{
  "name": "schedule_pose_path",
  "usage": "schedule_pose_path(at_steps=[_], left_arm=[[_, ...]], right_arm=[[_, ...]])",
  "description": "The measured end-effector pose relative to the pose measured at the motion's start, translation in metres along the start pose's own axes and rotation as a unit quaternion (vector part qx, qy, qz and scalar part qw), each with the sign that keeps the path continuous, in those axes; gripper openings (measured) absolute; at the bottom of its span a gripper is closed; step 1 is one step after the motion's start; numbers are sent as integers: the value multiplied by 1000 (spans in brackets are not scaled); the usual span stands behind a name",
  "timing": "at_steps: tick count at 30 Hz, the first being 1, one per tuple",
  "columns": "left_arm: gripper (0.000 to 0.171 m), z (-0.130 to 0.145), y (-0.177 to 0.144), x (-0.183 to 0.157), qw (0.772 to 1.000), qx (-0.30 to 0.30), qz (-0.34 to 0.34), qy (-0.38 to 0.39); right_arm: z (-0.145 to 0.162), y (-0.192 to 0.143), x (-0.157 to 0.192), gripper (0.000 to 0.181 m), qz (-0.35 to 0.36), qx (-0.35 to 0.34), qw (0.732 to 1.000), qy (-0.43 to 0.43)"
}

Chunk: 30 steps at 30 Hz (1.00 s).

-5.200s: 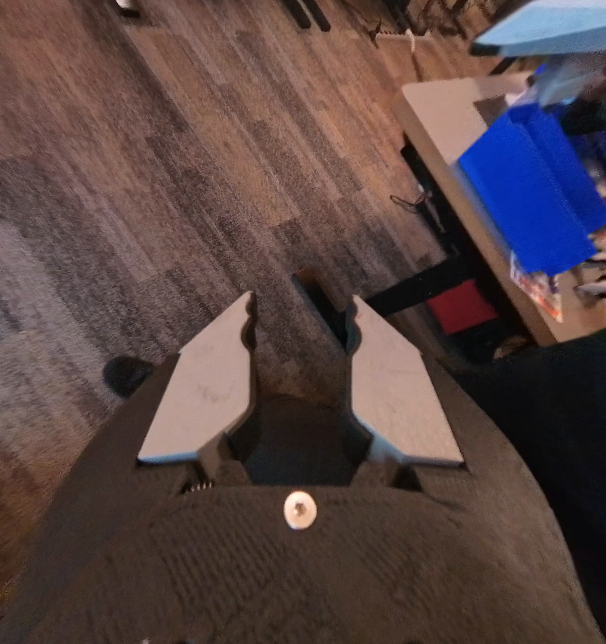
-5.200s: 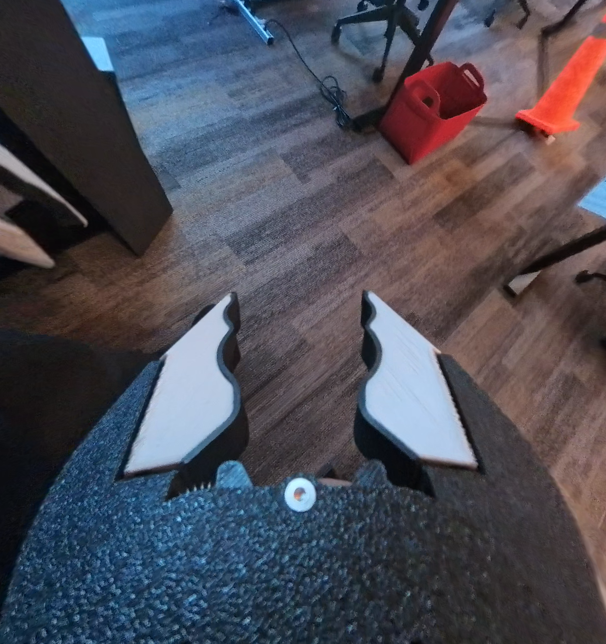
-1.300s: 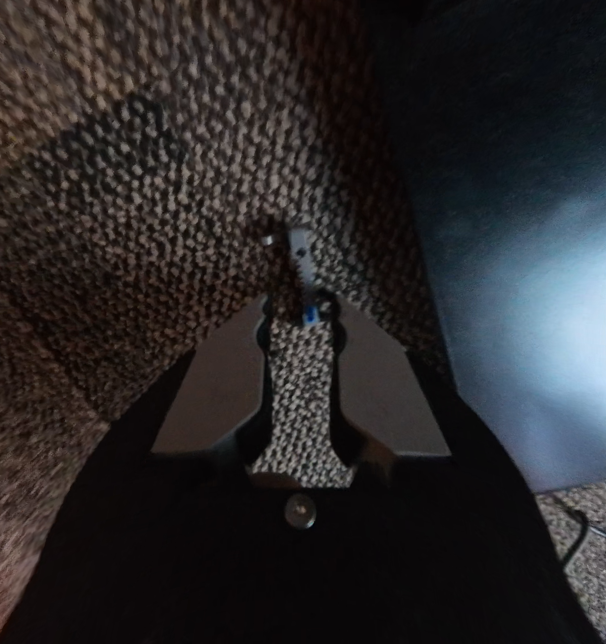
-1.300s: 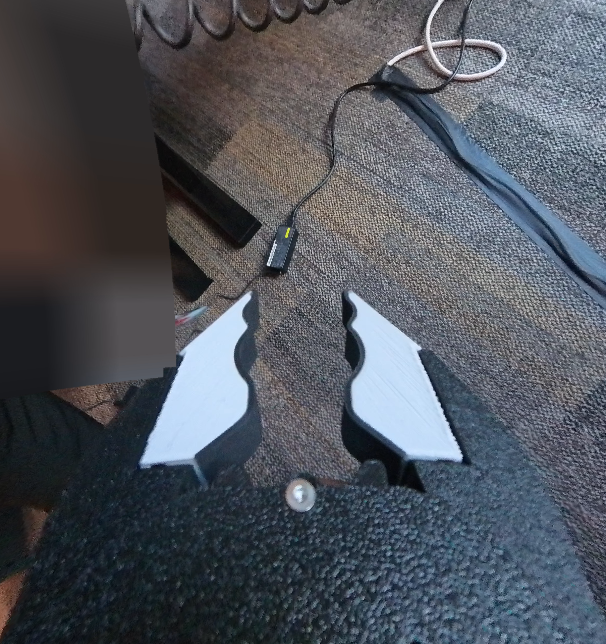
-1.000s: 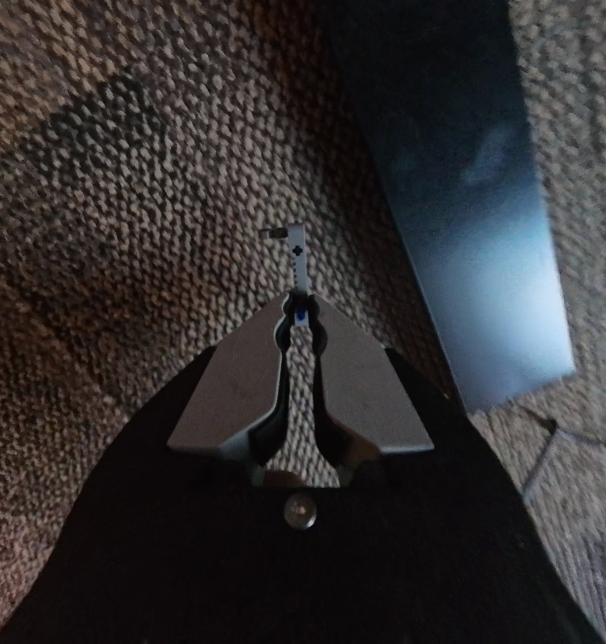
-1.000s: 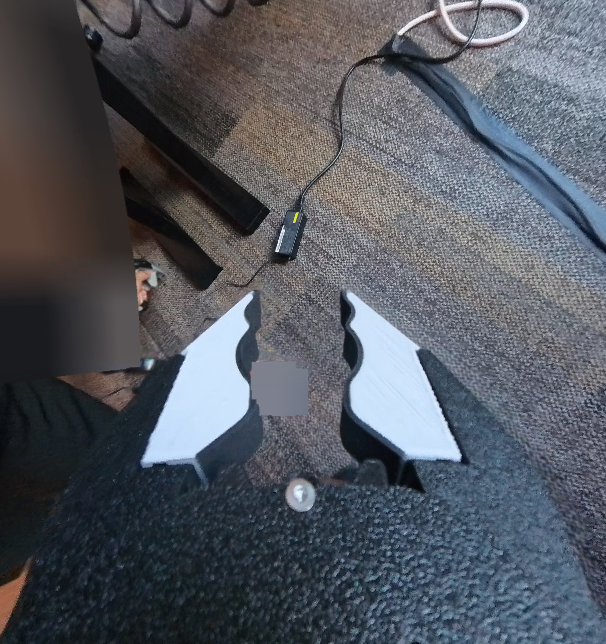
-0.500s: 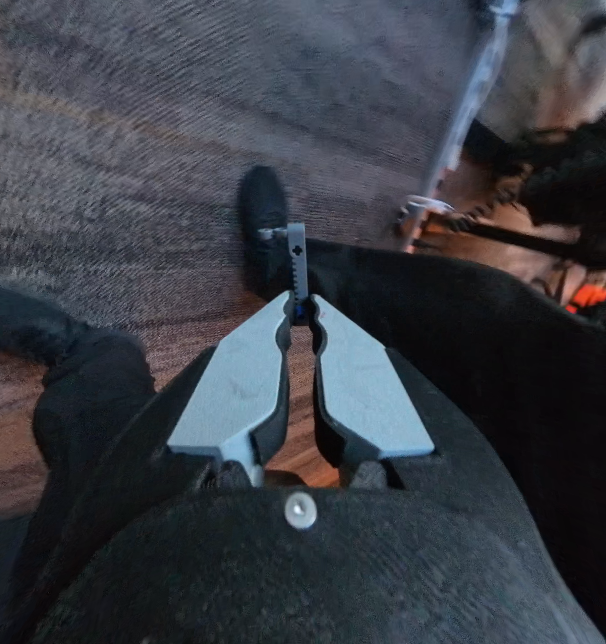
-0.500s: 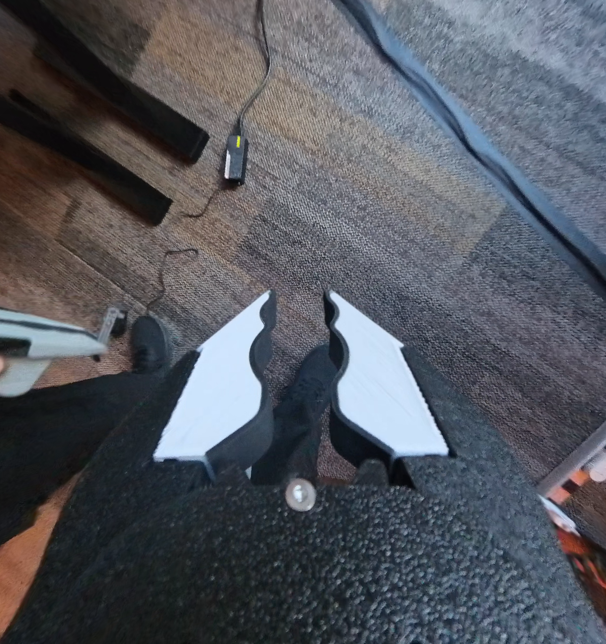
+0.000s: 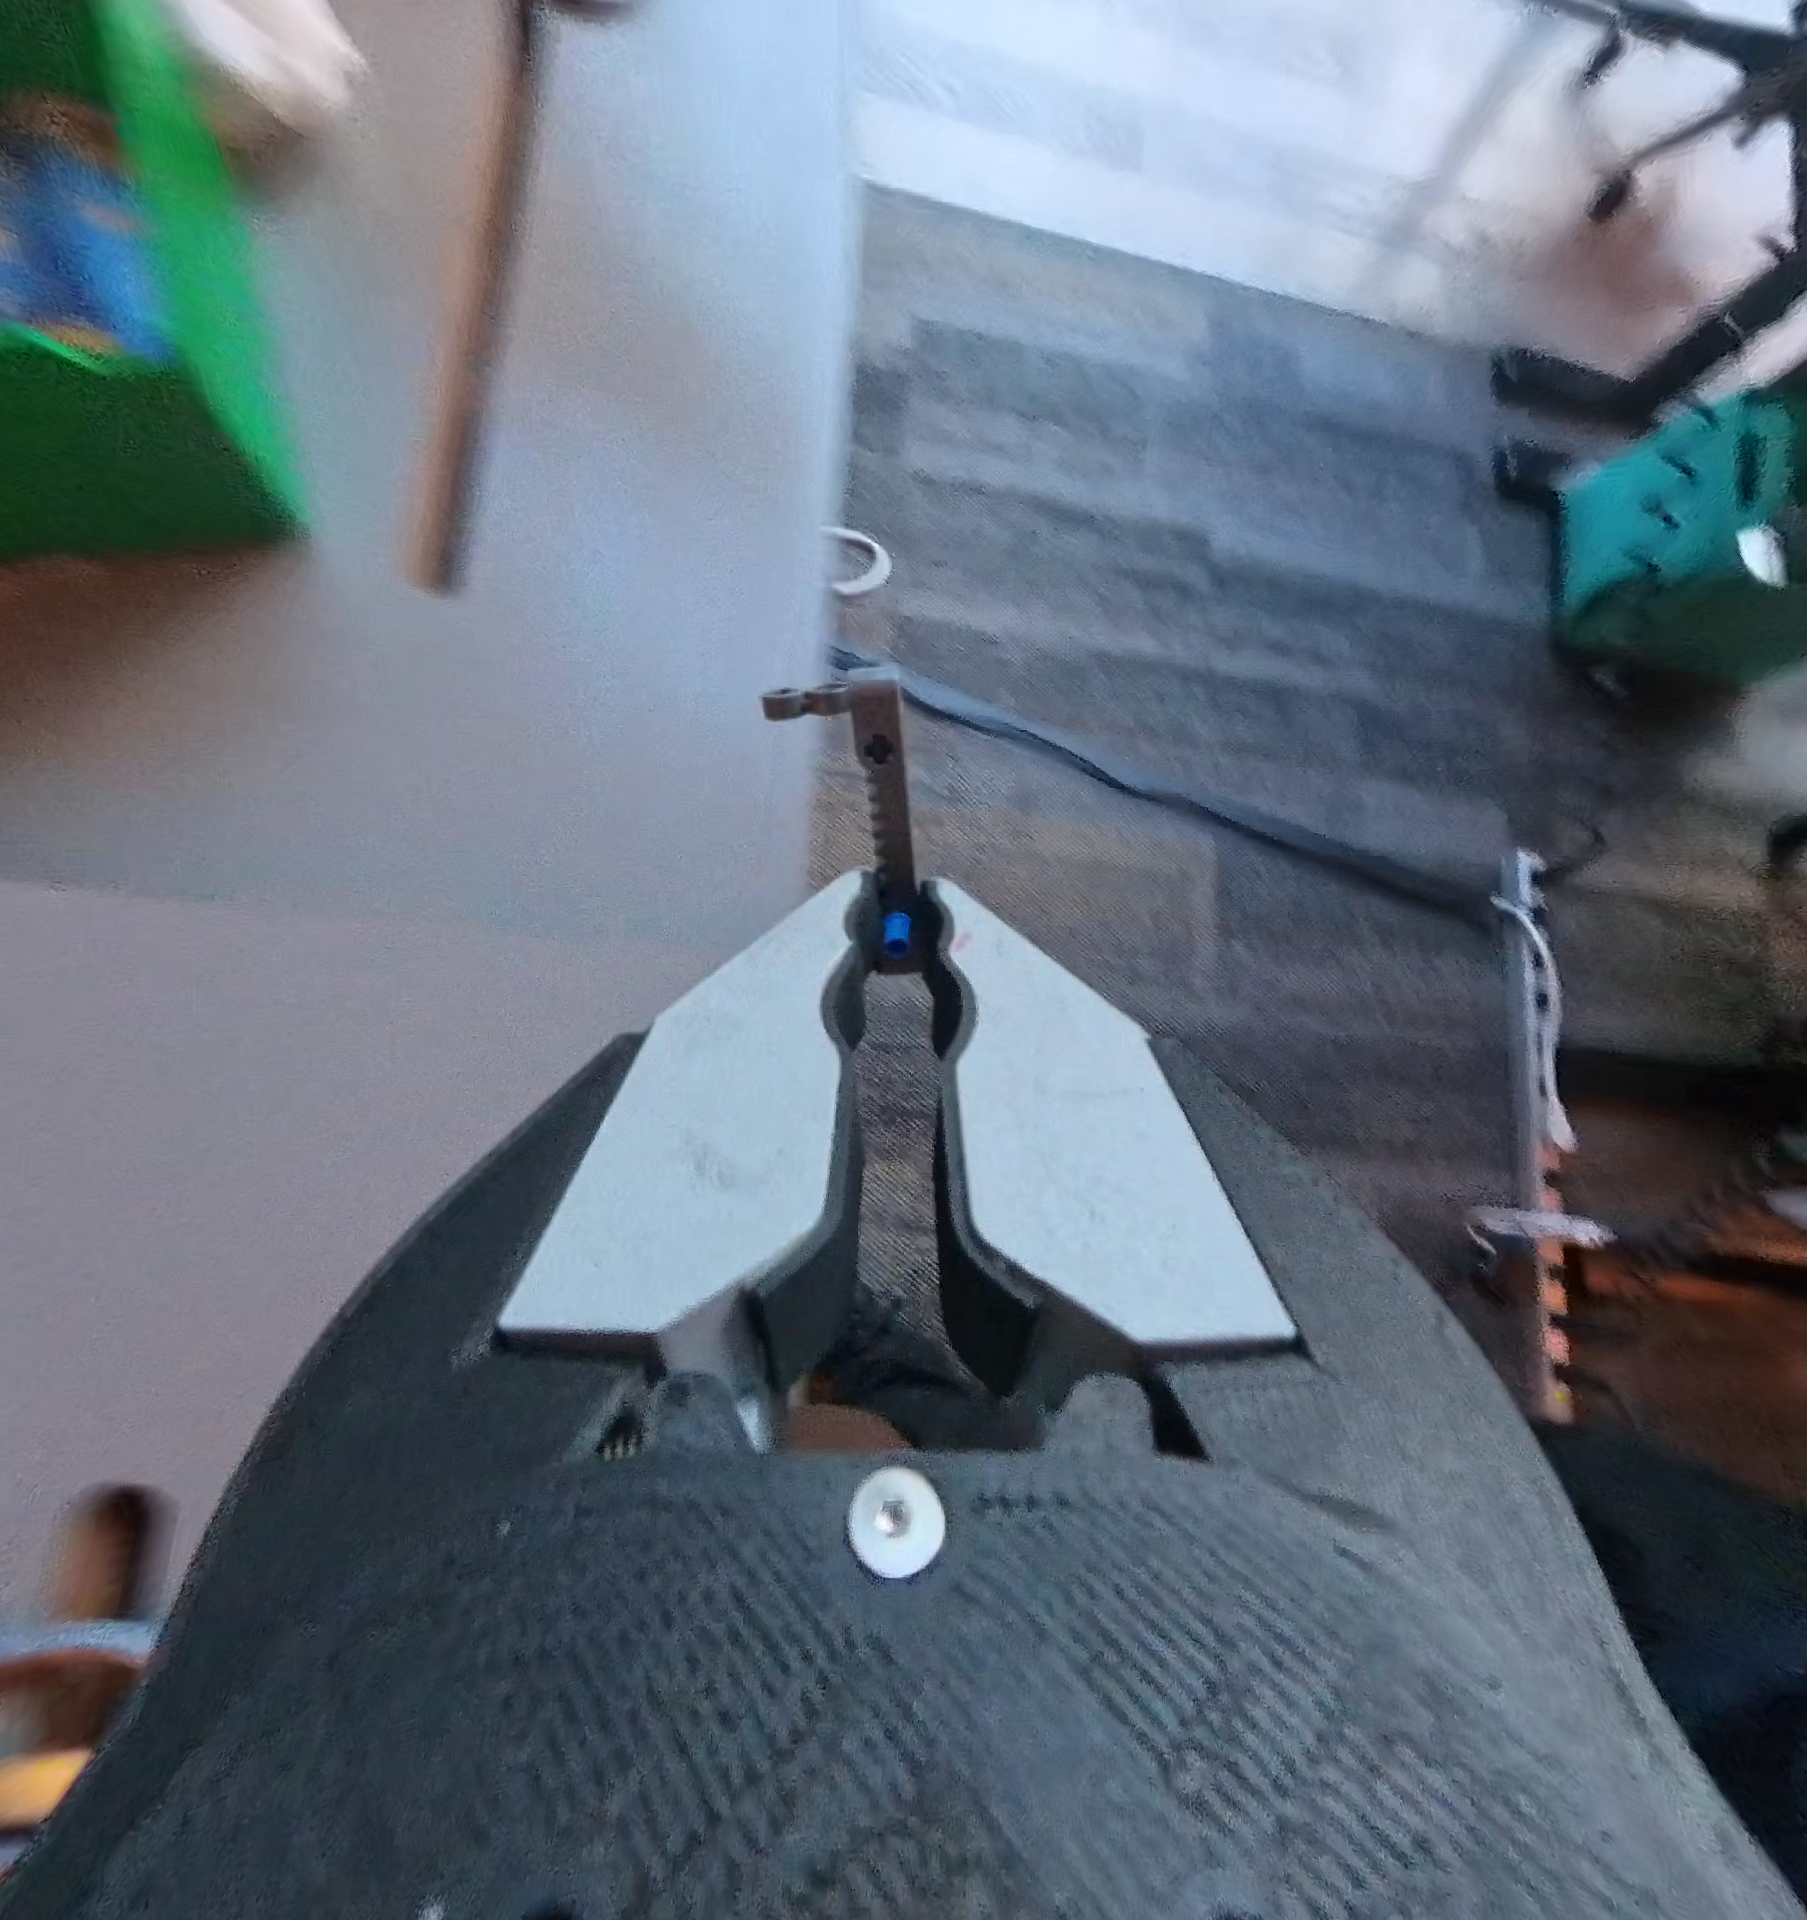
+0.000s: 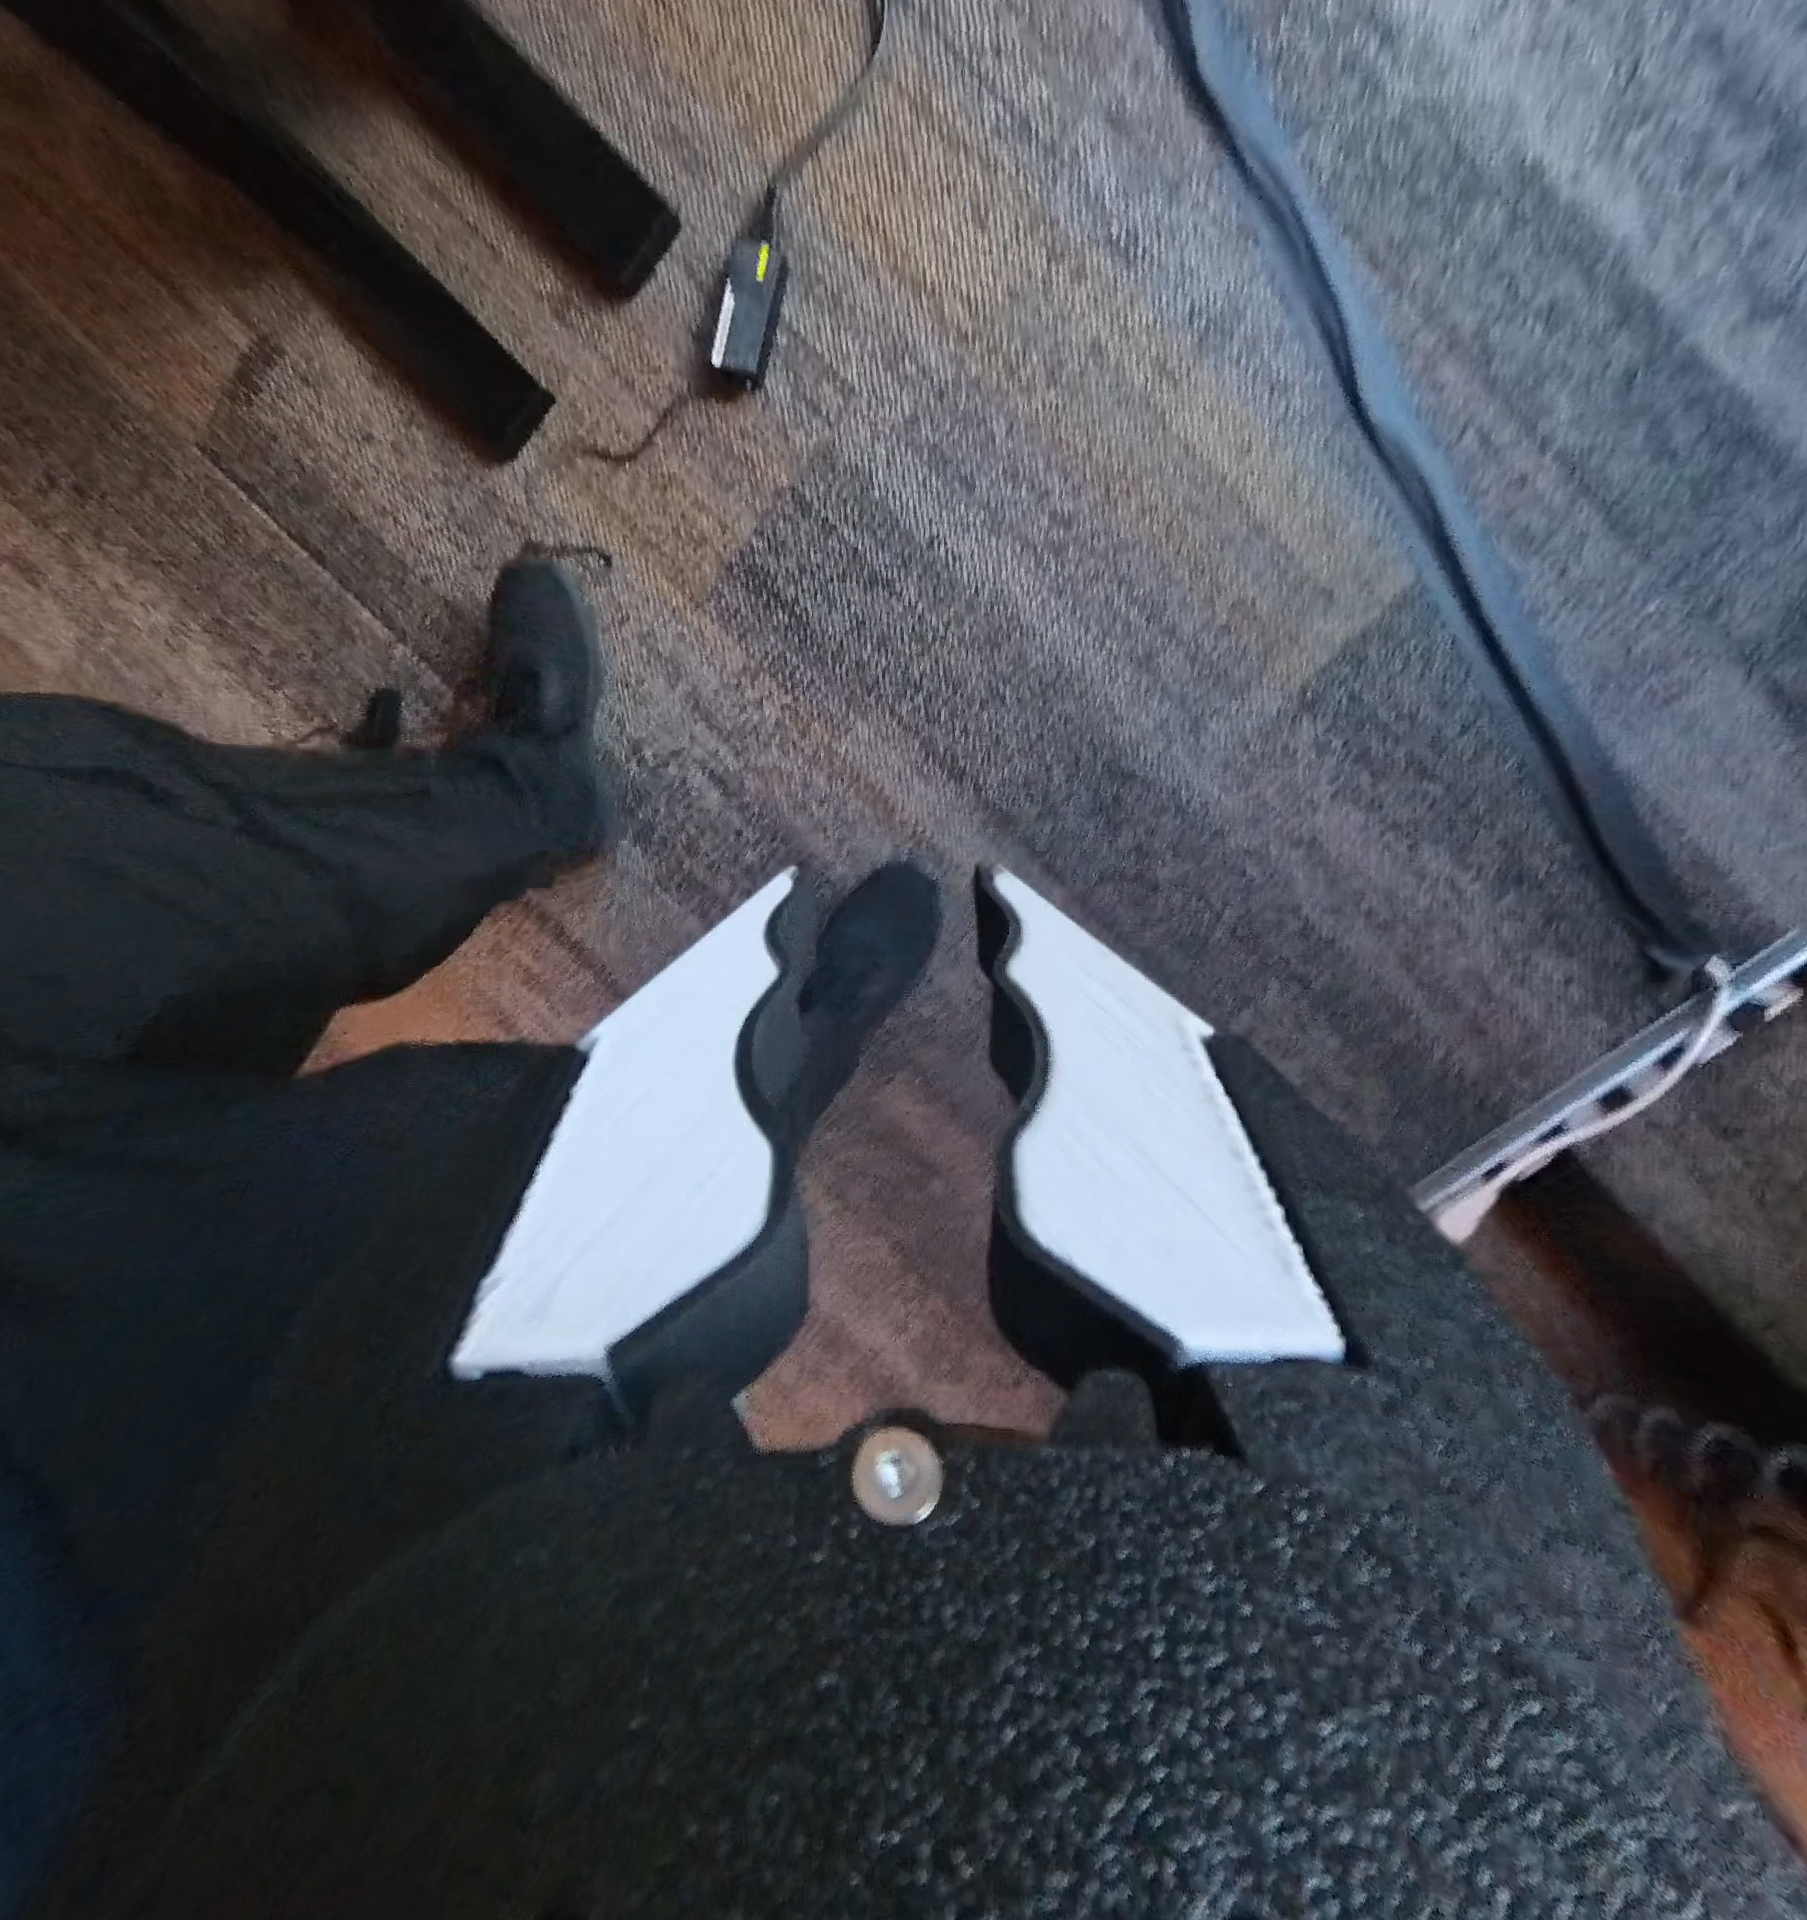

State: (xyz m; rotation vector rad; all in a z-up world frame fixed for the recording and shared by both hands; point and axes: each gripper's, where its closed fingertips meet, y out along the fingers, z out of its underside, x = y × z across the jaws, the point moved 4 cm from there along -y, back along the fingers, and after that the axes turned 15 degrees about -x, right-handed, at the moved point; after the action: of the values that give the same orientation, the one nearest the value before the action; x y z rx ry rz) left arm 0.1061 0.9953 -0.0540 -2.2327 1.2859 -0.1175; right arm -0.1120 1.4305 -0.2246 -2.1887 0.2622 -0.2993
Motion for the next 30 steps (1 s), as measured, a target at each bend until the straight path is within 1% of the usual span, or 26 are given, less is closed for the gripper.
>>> schedule_pose_path(at_steps=[2, 4, 6, 8, 12, 15, 16, 17, 19, 21, 23, 25, 27, 28, 30], left_arm=[[4, -36, 15, 63, 1000, -13, -24, -7], [5, -68, 40, 122, 999, -24, -32, -5], [5, -97, 75, 174, 999, -30, -36, -2], [5, -129, 119, 220, 999, -36, -37, 0], [5, -192, 207, 293, 998, -30, -54, -13], [5, -224, 260, 337, 996, -16, -74, -46], [10, -232, 274, 349, 995, -13, -78, -59], [20, -237, 286, 358, 994, -10, -81, -72], [27, -237, 305, 373, 993, 7, -85, -83], [39, -228, 317, 383, 992, 29, -89, -90], [41, -216, 319, 389, 990, 43, -96, -90], [41, -214, 309, 388, 989, 15, -98, -106], [44, -220, 288, 366, 989, -34, -63, -128], [44, -225, 272, 350, 988, -63, -47, -134], [46, -234, 232, 300, 981, -137, 16, -136]], right_arm=[[12, -1, 8, 28, 19, 31, 999, 32], [17, -5, 13, 29, 54, 48, 996, 58], [16, -17, 20, 33, 97, 65, 990, 83], [12, -30, 34, 34, 121, 73, 983, 116], [7, -55, 63, 33, 157, 100, 974, 131], [1, -69, 79, 33, 183, 104, 966, 153], [0, -72, 82, 33, 193, 106, 963, 156], [0, -74, 85, 33, 201, 111, 960, 162], [-3, -77, 89, 33, 212, 120, 954, 174], [-11, -77, 90, 33, 218, 122, 953, 173], [-25, -74, 85, 33, 224, 116, 954, 160], [-42, -69, 77, 32, 225, 105, 957, 151], [-59, -57, 68, 32, 216, 96, 962, 138], [-67, -50, 63, 32, 207, 95, 966, 123], [-86, -31, 53, 32, 186, 95, 974, 83]])
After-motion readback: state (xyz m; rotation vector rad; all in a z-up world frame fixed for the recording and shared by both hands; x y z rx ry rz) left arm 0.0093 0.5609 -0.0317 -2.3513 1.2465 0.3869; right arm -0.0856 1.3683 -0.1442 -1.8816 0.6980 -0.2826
